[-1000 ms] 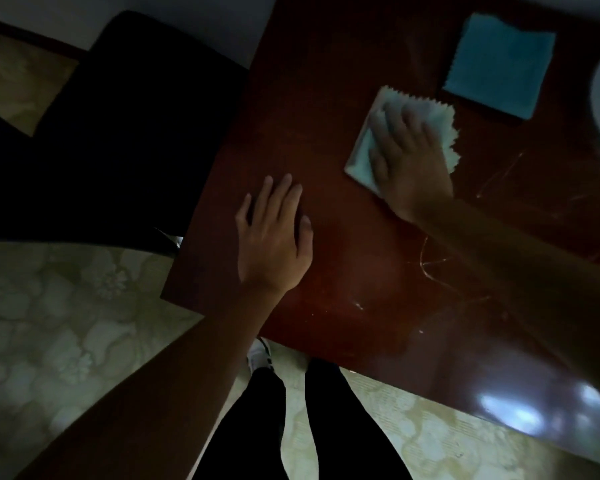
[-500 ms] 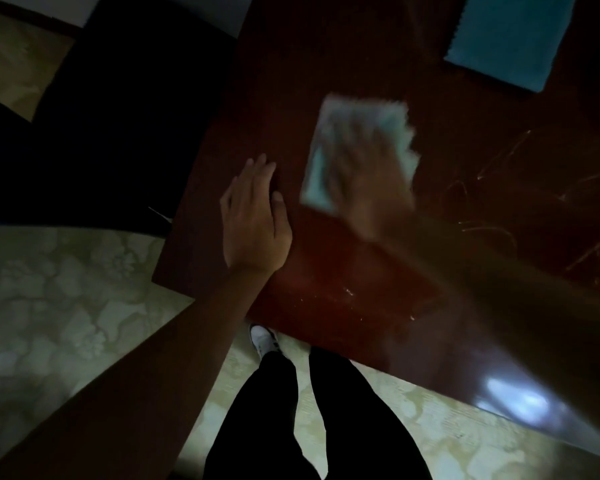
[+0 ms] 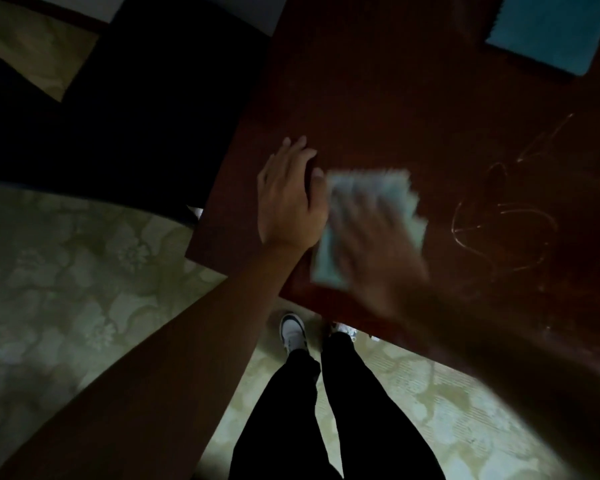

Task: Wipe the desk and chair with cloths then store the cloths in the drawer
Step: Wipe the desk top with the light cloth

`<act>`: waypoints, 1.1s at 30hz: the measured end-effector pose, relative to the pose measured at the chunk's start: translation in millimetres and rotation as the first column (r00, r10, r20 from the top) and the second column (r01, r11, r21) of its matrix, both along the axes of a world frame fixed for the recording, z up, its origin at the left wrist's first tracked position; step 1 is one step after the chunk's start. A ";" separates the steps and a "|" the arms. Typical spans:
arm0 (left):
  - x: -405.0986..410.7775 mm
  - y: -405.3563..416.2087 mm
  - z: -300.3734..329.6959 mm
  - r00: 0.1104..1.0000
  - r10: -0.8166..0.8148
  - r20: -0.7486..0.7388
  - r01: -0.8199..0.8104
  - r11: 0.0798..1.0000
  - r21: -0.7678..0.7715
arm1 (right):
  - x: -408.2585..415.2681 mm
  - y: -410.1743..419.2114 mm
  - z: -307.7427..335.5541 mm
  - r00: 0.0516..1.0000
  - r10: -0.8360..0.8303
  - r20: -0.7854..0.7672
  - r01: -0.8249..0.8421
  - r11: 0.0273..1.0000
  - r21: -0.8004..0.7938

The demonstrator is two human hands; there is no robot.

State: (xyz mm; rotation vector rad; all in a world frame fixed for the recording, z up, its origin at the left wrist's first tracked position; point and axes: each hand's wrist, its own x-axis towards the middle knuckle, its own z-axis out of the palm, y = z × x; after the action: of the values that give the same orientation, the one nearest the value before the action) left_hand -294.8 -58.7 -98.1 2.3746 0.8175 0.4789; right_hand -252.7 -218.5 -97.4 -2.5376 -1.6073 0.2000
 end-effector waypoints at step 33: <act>-3.7 -1.9 1.5 0.993 -0.087 -0.083 0.097 0.988 0.119 | 4.5 -64.8 2.0 0.998 -0.002 0.063 0.006 0.998 -0.057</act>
State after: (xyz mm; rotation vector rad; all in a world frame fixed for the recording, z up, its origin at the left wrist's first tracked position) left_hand -298.4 -60.6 -96.7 2.5463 0.7269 0.4122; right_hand -248.2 -283.3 -95.4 -2.6151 -1.6414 0.1693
